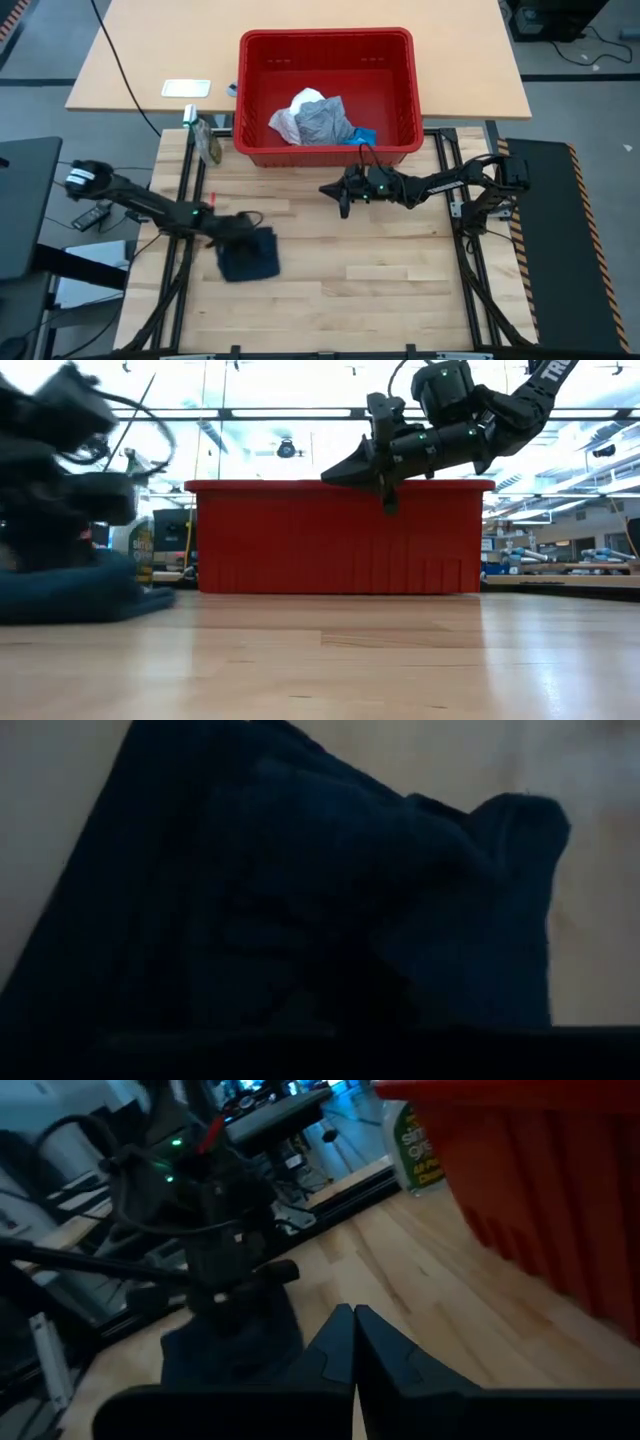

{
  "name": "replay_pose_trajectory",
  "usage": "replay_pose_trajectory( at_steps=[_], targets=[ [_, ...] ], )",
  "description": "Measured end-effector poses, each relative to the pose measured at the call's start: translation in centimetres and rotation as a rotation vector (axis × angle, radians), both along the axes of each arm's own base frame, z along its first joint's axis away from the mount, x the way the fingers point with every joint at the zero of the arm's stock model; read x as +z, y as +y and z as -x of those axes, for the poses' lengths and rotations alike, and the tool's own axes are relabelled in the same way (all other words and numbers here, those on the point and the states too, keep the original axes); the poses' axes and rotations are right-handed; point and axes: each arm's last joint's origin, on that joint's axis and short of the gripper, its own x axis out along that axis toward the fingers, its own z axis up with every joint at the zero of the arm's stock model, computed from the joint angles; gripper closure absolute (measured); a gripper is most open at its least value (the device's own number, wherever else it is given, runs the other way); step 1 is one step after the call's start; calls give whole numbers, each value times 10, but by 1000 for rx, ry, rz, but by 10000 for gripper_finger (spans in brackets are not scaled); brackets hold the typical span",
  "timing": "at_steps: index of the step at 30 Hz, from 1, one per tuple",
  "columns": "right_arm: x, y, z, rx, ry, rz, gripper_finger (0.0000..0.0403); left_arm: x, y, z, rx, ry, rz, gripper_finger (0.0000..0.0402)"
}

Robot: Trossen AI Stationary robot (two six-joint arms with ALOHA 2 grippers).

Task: Fold laundry
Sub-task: Fold the dark blue shorts, then remove the gray shirt from the red laundry bin

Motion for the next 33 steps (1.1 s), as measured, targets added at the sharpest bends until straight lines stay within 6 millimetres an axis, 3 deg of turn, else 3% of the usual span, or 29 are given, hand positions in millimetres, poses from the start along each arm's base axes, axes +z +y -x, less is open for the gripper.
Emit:
replay_pose_trajectory(
  at_steps=[6, 10, 14, 18, 22, 27, 33],
  targets=[
    [0, 3, 0, 59, 1, 26, 394, -6, -10, 20, 15, 21, 116, 382],
    [2, 4, 0, 71, -12, -35, 378, -2, -10, 16, 118, 52, 188, 346],
    [5, 9, 1, 152, -23, -55, 341, 11, -12, 8, 188, 42, 212, 296],
    [9, 17, 3, 243, -11, -61, 301, 25, -10, 1, 363, 136, 294, 266],
    [10, 20, 5, 217, 19, -9, 277, 52, -14, -12, 355, 62, 313, 263],
    [21, 17, 9, 229, -12, -38, 269, 86, -11, -24, 362, -46, 172, 263],
    [30, 15, 17, 211, 5, -50, 269, 123, 13, -42, 443, -276, -48, 266]
  ],
)
